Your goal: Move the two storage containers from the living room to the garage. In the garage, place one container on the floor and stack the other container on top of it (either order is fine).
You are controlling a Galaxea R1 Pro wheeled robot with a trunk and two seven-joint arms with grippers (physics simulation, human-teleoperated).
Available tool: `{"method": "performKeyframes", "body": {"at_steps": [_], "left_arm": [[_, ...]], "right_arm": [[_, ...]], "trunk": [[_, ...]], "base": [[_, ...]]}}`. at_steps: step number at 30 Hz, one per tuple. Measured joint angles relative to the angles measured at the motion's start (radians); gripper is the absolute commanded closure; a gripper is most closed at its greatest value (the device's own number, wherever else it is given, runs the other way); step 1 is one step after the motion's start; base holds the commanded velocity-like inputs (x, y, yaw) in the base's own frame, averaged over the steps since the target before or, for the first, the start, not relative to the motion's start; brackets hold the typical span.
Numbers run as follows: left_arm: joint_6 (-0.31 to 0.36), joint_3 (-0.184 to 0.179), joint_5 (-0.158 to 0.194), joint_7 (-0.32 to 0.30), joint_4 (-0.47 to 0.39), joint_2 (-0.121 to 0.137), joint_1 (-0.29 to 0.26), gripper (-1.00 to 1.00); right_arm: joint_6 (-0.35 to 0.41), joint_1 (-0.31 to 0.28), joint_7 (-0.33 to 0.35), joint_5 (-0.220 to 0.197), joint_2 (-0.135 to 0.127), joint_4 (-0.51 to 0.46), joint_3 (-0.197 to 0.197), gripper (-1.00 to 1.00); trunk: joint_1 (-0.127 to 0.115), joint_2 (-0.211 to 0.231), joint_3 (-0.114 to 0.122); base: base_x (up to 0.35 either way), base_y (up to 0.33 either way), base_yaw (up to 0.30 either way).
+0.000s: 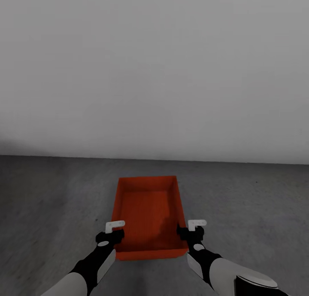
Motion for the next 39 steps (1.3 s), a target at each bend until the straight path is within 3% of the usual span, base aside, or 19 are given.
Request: {"method": "performKeyframes", "body": {"at_steps": [8, 39], "left_arm": [[0.000, 0.001, 0.000, 0.001, 0.001, 0.000, 0.000, -1.00], [-0.001, 0.001, 0.002, 0.002, -0.001, -0.001, 0.000, -1.00]], "right_arm": [[0.001, 0.000, -0.001, -0.001, 0.000, 0.000, -0.001, -1.00], [0.002, 0.000, -0.006, -0.001, 0.000, 0.000, -0.002, -1.00]], "trunk": [[0.000, 0.000, 0.000], [-0.119, 0.217, 0.097]], "base": [[0.000, 0.000, 0.000], [0.000, 0.000, 0.000]]}}
